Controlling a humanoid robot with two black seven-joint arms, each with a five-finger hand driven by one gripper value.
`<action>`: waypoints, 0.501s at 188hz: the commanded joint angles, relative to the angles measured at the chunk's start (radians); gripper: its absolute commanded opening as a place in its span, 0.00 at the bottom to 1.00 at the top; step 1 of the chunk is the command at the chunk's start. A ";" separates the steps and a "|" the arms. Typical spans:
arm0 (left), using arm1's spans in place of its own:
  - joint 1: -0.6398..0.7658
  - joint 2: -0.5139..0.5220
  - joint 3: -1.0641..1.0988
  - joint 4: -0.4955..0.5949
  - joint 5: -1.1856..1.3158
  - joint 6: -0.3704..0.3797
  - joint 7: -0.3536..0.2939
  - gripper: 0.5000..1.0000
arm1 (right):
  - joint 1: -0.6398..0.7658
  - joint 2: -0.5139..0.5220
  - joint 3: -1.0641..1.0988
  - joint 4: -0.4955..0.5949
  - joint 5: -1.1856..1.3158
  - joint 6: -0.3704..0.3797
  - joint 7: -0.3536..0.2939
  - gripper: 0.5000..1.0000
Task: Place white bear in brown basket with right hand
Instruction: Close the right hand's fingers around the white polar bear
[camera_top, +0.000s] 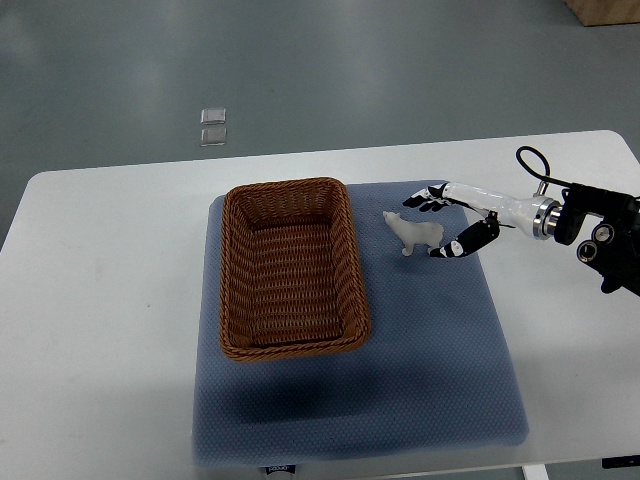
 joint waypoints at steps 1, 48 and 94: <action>0.000 0.000 0.000 0.000 0.000 0.000 0.000 1.00 | -0.002 0.002 -0.002 0.000 -0.021 -0.019 -0.033 0.65; 0.000 0.000 0.000 0.000 0.000 0.001 0.000 1.00 | -0.007 0.008 -0.009 0.000 -0.038 -0.045 -0.056 0.64; 0.000 0.000 0.000 0.000 0.000 0.000 0.000 1.00 | -0.007 0.014 -0.016 0.000 -0.058 -0.050 -0.056 0.61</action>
